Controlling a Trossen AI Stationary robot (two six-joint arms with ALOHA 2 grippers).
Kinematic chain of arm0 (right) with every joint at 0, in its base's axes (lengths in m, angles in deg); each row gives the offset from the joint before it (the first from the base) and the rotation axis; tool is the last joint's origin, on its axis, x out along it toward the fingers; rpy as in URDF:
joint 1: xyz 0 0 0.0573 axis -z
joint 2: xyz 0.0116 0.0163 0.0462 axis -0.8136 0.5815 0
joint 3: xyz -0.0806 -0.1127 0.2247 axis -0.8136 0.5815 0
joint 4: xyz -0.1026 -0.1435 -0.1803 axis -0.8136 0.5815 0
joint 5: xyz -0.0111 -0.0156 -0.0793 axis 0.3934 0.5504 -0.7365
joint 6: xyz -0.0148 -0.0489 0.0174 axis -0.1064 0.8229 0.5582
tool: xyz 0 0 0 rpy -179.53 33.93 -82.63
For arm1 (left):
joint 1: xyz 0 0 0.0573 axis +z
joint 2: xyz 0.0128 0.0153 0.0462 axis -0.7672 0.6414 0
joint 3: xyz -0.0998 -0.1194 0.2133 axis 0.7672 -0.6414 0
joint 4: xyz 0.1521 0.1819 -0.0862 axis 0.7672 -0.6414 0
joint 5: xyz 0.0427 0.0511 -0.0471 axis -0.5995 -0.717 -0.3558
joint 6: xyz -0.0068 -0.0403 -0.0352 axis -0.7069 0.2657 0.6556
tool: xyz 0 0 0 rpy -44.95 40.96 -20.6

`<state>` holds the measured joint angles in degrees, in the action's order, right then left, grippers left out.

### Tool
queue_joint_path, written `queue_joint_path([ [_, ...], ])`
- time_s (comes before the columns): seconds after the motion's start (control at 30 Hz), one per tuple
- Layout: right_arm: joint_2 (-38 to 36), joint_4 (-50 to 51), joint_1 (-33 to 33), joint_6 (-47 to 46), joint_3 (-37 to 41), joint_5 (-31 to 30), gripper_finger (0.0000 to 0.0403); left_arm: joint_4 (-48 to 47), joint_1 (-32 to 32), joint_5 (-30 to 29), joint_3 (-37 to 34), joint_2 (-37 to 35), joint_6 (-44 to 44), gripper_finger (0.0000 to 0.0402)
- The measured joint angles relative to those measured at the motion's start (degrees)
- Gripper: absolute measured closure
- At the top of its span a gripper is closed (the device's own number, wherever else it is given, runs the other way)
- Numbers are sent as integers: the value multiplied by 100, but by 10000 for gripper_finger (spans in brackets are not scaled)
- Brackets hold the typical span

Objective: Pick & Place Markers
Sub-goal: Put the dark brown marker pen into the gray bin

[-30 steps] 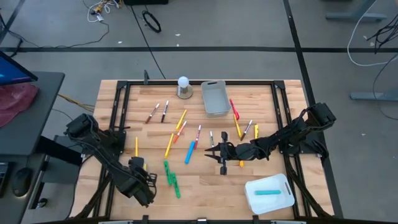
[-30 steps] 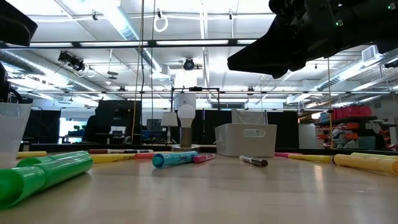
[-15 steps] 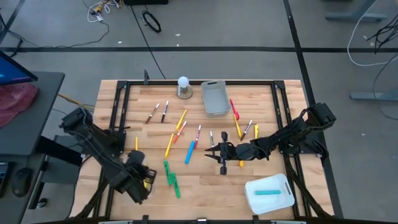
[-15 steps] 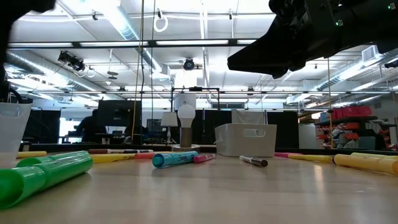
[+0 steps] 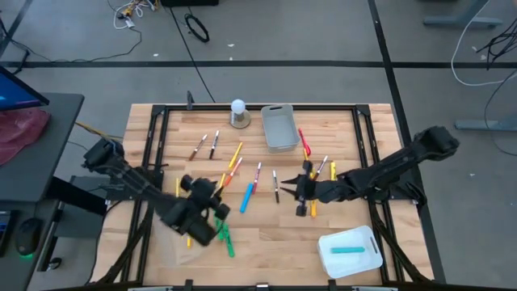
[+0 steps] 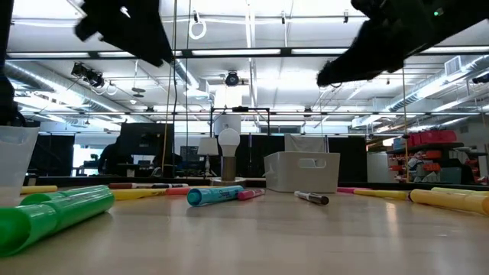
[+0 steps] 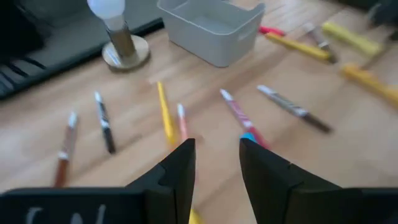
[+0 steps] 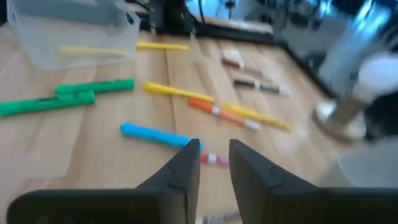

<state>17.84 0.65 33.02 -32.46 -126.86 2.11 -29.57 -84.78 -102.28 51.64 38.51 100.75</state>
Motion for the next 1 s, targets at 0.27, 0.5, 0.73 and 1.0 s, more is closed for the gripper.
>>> queue_joint_path([
  [0.27,-390,1811,24,-2019,0,287,307,1476,1020,492,-7,741,-2616,271],
  [0.5,588,984,83,-2351,-3,544,236,2973,1442,1041,-4,1251,-4216,271],
  [0.73,1811,-572,328,-2598,-76,513,158,3444,1412,1184,0,1312,-4427,290],
  [1.0,2378,-547,650,-2665,-486,327,145,3959,1347,1233,-600,1286,-4165,349],
])
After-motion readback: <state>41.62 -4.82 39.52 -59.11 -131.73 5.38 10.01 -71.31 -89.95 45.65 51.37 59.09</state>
